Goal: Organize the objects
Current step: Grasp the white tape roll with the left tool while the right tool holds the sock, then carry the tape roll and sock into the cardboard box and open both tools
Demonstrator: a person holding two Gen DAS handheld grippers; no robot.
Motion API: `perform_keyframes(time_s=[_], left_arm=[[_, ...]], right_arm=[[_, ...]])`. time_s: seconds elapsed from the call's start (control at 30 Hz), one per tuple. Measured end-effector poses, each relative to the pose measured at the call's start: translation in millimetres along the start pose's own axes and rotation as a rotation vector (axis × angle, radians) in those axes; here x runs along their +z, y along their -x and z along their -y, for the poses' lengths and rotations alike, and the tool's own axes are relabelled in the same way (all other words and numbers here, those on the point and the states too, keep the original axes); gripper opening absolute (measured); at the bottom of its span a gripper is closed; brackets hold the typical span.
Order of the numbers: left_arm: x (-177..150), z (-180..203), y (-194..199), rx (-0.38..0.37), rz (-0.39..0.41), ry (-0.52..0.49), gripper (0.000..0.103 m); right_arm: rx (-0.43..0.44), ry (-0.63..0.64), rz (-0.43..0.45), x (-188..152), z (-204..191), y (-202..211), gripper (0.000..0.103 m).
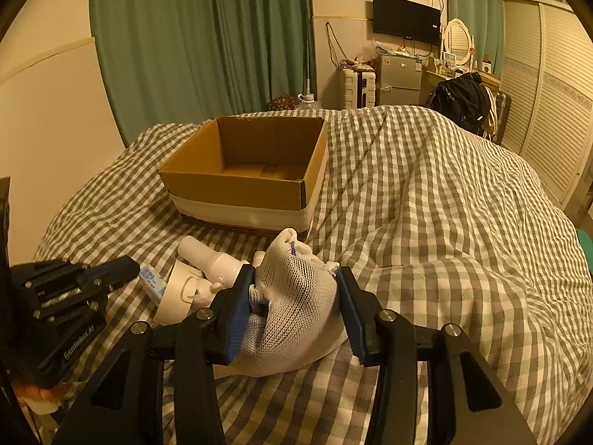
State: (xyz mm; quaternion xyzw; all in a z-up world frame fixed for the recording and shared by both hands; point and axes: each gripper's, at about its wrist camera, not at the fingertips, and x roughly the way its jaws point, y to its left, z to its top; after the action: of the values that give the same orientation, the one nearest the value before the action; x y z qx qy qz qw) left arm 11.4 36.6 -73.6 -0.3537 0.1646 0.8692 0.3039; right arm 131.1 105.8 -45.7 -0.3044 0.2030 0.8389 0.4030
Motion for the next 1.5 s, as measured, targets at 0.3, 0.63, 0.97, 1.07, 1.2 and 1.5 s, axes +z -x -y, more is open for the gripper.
perform_keyframes(time_s=[0.3,0.63,0.97,1.07,1.2,1.5], left_arm=[[-16.7,17.1,-34.8,-0.08,-0.089,-0.017,0.058],[-11.9,14.0,-34.9,-0.107,-0.083,-0.037,0.005],[39.4,-13.1,8.5,-0.125,0.032,-0.001,0.003],[54.8,-18.0,15.7,-0.122,0.052,-0.009,0.003],[75.5,-22.8,20.8,-0.115,0.072,-0.018,0.003],[133.4,-30.3,8.3,-0.088,0.101,-0.041,0.003]], right_arm=[[-0.011,-0.019,-0.002,1.0,8.8,2.7,0.044],[-0.01,-0.019,-0.004,0.5,8.1,1.9,0.044],[-0.004,-0.01,0.021,8.4,4.6,11.3,0.044],[0.003,0.002,0.038,17.1,0.3,16.7,0.044],[0.005,0.044,0.079,38.5,-11.5,27.0,0.044],[-0.014,0.18,0.179,115.7,-49.3,28.7,0.044]])
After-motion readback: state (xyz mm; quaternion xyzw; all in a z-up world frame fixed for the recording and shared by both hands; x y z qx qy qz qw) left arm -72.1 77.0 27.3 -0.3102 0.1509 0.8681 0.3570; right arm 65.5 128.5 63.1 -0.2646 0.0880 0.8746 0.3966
